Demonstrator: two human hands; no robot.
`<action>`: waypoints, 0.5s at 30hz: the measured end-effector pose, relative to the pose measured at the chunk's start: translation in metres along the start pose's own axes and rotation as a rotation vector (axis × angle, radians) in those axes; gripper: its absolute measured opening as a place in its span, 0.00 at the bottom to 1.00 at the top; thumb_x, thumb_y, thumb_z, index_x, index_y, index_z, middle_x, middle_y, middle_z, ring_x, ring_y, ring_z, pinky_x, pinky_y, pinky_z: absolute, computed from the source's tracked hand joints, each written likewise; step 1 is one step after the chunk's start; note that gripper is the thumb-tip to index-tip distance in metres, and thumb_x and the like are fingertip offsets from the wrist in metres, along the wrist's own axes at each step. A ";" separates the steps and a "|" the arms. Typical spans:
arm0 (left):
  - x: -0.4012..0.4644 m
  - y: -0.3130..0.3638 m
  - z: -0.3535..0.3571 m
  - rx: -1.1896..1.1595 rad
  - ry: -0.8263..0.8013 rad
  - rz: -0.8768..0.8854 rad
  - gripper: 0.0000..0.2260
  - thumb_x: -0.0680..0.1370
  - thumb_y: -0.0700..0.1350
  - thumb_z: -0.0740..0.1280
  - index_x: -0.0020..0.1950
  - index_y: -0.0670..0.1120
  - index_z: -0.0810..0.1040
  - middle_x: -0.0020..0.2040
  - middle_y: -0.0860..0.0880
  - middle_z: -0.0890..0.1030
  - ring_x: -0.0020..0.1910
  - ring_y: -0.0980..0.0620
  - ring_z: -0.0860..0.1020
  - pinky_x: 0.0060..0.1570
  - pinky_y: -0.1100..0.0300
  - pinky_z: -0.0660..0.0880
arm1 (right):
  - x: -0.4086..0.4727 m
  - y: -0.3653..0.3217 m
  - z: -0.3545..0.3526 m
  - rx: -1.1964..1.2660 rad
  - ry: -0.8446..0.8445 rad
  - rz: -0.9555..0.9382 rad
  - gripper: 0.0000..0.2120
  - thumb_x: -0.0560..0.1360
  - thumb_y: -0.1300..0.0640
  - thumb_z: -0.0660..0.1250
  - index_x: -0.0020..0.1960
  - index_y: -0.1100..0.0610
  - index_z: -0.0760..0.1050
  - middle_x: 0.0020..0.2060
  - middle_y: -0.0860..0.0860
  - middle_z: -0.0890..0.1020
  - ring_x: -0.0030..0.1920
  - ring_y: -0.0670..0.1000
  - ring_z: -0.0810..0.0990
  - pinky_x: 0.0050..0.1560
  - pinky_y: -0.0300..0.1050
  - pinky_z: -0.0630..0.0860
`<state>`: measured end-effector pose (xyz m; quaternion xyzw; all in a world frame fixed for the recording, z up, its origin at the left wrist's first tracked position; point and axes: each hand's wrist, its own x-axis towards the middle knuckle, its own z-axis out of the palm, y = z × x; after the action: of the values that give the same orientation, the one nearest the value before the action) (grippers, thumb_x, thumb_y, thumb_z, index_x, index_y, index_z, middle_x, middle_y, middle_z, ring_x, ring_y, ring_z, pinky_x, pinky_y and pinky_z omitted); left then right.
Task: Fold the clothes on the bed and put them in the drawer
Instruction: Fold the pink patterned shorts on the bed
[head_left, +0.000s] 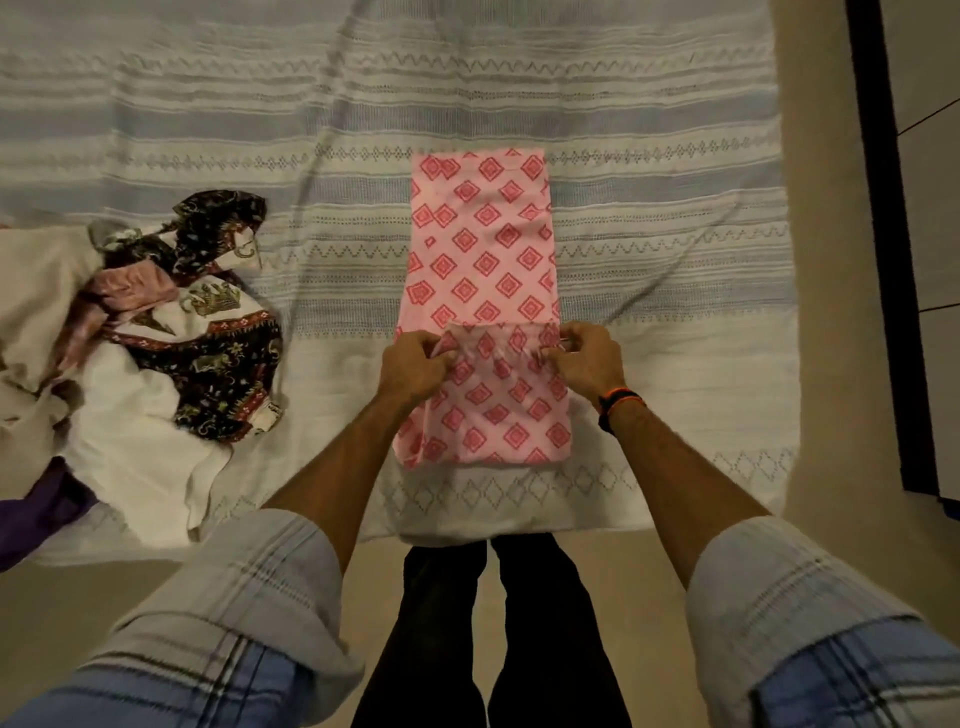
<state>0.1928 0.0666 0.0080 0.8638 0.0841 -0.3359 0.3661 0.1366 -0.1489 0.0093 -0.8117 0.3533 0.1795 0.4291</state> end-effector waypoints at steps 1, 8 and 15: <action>0.007 0.001 0.001 0.008 0.002 -0.005 0.10 0.77 0.48 0.70 0.54 0.42 0.81 0.48 0.47 0.82 0.46 0.49 0.80 0.45 0.59 0.75 | 0.010 0.001 0.003 -0.002 -0.007 0.009 0.13 0.74 0.57 0.74 0.58 0.56 0.81 0.45 0.50 0.82 0.46 0.49 0.80 0.47 0.40 0.77; 0.048 -0.006 0.013 0.016 0.042 -0.078 0.14 0.77 0.49 0.71 0.57 0.43 0.80 0.51 0.47 0.82 0.52 0.47 0.80 0.54 0.55 0.77 | 0.052 0.004 0.020 0.011 -0.020 0.011 0.15 0.75 0.57 0.73 0.61 0.59 0.79 0.42 0.47 0.79 0.47 0.48 0.78 0.55 0.41 0.75; -0.004 -0.021 0.039 0.178 0.192 0.192 0.16 0.75 0.38 0.70 0.62 0.44 0.74 0.62 0.46 0.73 0.52 0.51 0.77 0.48 0.60 0.77 | 0.000 0.026 0.045 -0.234 0.025 -0.229 0.20 0.75 0.59 0.69 0.65 0.59 0.70 0.62 0.54 0.73 0.54 0.54 0.78 0.54 0.54 0.78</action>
<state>0.1614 0.0547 -0.0212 0.9250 0.0056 -0.2213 0.3087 0.1182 -0.1221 -0.0308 -0.8933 0.2404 0.1593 0.3448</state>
